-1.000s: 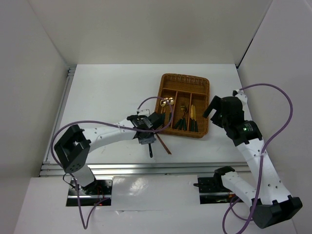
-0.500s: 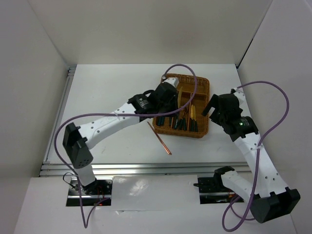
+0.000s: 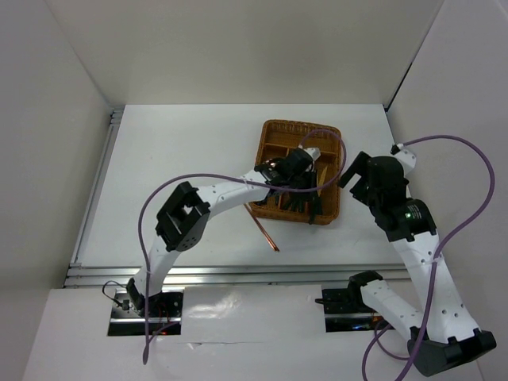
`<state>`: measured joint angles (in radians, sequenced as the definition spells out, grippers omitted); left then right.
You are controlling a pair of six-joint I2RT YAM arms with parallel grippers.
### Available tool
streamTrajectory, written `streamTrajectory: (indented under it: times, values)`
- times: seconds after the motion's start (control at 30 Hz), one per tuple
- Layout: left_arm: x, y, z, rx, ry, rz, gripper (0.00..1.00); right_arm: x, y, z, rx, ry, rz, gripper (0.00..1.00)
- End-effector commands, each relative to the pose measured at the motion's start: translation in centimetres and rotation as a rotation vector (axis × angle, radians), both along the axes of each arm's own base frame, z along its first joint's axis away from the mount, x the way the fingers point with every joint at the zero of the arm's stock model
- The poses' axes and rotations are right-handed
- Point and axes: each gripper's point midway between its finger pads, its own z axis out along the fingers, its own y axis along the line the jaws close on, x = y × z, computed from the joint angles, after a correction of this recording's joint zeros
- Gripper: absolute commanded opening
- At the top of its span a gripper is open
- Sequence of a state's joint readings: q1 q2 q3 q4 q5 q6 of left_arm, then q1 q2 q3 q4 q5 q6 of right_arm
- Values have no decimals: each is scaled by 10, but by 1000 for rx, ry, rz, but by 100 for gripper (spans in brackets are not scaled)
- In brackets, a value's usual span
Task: Sort the eating utensils into containers
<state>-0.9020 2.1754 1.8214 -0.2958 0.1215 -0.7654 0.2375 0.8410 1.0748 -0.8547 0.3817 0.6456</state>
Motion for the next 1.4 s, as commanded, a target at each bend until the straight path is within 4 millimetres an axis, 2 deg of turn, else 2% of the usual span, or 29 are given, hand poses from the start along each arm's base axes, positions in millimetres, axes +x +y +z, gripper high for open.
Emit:
streamTrajectory:
  times: [0.0, 0.1, 0.2, 0.23, 0.33, 0.37, 0.43, 0.47, 0.5, 0.6, 0.7, 0.77, 0.8, 0.83, 0.87, 0.9, 0.93, 0.97, 1.03, 1.07, 1.13, 1.17, 1.27, 1.37]
  values:
    - [18, -36, 49, -201, -55, -37, 9, -5, -4, 4, 2, 7, -24, 100]
    - [26, -37, 50, -219, -61, -22, 12, -6, -1, 5, 15, 1, -8, 100]
    - [37, -31, 40, -210, -38, 18, 12, -6, -1, 5, 15, 1, -8, 100]
    - [43, -29, 42, -218, -46, 26, 12, -6, -1, 5, 15, 1, -8, 100]
    - [49, -25, 29, -205, -33, 51, 19, -8, 0, 7, 23, -6, 1, 100]
    - [54, -21, 29, -205, -34, 60, 30, -8, 0, 7, 23, -6, 1, 100]
    - [56, -24, 21, -198, -28, 61, 42, -8, 2, 7, 29, -5, 8, 100]
    - [58, -26, 20, -201, -30, 61, 48, -8, 2, 7, 29, -5, 8, 100]
    - [59, -27, 28, -207, -36, 60, 60, -8, 2, 7, 29, -5, 8, 100]
    - [59, -27, 23, -194, -36, 55, 69, -8, 4, 7, 34, -3, 16, 100]
    - [60, -18, 51, -202, -76, 45, 71, -8, 4, 7, 34, -3, 16, 100]
    - [53, -5, 57, -161, -83, 46, 71, -8, 4, 7, 34, -3, 16, 100]
    - [46, 3, 83, -182, -102, 45, 71, -8, 4, 7, 34, -3, 16, 100]
    - [38, 16, 74, -143, -90, 51, 71, -8, 4, 7, 34, -3, 16, 100]
    - [32, 26, 77, -127, -88, 63, 71, -7, 4, 8, 36, -12, 16, 100]
    - [22, 40, 112, -166, -122, 79, 71, -7, 4, 8, 36, -12, 16, 100]
    - [17, 52, 115, -159, -123, 113, 71, -5, 4, 10, 38, -21, 16, 100]
    - [3, 71, 88, -112, -62, 154, 71, -6, 4, 4, 35, -8, 16, 100]
    - [-5, 97, 85, -91, -57, 241, 71, -4, 7, 3, 44, -9, 28, 100]
    - [-16, 116, 82, -81, -32, 295, 71, -3, 7, 1, 36, -11, 34, 100]
    - [-27, 133, 70, -37, -17, 353, 69, 1, 13, 5, 55, -30, 56, 100]
    - [-36, 139, 61, -22, 0, 369, 69, 2, 15, 3, 52, -19, 70, 100]
    - [-46, 149, 36, 28, 55, 389, 66, 5, 20, 0, 58, -6, 97, 100]
    - [-57, 144, 11, 85, 95, 371, 65, 6, 22, -3, 55, 5, 111, 100]
